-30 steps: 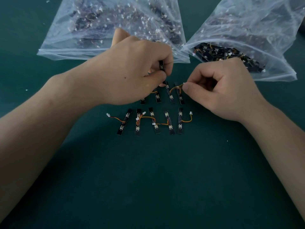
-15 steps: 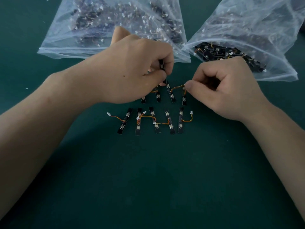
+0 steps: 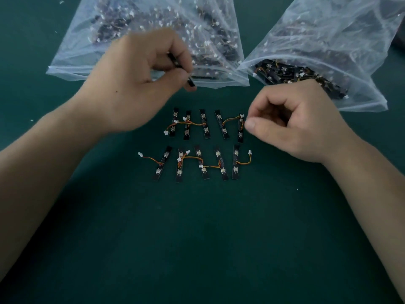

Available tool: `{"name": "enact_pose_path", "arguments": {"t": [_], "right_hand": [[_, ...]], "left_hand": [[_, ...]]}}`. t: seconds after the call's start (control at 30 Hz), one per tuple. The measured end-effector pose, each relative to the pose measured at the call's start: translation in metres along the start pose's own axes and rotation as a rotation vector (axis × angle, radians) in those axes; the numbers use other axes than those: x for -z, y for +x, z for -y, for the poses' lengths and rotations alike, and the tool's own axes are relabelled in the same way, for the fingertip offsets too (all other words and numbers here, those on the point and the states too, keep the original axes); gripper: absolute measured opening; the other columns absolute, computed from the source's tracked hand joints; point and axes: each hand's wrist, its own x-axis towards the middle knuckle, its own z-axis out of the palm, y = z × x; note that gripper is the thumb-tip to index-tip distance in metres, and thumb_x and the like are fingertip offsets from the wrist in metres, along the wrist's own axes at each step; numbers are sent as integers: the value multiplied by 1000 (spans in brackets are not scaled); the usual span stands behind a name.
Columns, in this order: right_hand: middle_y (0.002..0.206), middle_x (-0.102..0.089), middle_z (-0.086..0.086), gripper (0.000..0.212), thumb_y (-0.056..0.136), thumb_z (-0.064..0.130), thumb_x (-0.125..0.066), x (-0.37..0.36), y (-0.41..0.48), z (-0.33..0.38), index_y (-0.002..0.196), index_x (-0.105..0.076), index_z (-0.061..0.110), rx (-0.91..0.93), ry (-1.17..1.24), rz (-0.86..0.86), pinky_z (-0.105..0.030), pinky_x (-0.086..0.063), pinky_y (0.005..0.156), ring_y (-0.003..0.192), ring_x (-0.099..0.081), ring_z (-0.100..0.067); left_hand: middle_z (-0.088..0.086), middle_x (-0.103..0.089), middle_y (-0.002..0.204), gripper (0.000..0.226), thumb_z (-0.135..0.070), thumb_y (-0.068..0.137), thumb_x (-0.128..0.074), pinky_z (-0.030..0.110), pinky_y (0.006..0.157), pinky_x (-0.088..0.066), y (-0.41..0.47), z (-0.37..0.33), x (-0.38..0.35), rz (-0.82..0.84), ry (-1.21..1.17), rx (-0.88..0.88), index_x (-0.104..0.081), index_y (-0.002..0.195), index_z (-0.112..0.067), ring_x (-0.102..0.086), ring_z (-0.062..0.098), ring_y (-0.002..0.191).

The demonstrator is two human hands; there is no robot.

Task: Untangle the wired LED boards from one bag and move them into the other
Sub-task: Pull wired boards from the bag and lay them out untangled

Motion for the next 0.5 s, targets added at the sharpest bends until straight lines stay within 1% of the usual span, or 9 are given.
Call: {"name": "enact_pose_path", "arguments": {"t": [0.1,0.17,0.23,0.33,0.43,0.5], "right_hand": [[67,-64,15,6,85,23,-76,-2,0,0,79,-74,21,2,-36,20,-9,-36,52,54,-56,-7],[70,-65,16,6,84,21,-76,-3,0,-1,79,-74,21,2,-40,12,-8,-36,52,55,-56,-5],[69,-65,19,7,84,20,-76,-4,1,-1,78,-74,21,1,-41,0,-7,-36,52,55,-56,-4],[68,-65,20,9,85,19,-77,-6,1,0,77,-74,20,-15,-68,-32,-6,-37,53,55,-56,-2],[71,-66,14,11,85,21,-78,-7,1,1,75,-74,21,-43,-77,-72,-7,-38,54,54,-56,-3],[73,-67,13,13,86,21,-80,-8,1,2,75,-74,22,-54,-88,-88,-6,-38,54,55,-56,-2]], "left_hand": [[-14,-77,99,9,-9,101,-59,7,87,-44,-9,11,1,-96,-48,21,-62,107,-15,-71,-7,98],[-9,-78,98,10,-8,102,-58,12,87,-48,-13,15,-1,-127,-82,35,-61,109,-15,-73,-3,98],[-9,-78,98,9,-9,103,-58,17,87,-52,-14,16,-4,-129,-95,49,-61,109,-15,-74,-1,96],[-16,-77,96,8,-10,102,-59,16,86,-50,-14,17,-8,-111,-69,57,-62,108,-14,-72,-3,93],[-13,-77,95,8,-8,102,-59,11,85,-47,-15,15,-8,-117,-56,50,-62,108,-10,-71,-8,92],[-13,-77,95,7,-8,102,-59,11,85,-47,-15,15,-8,-122,-49,52,-63,108,-10,-71,-8,92]]}}
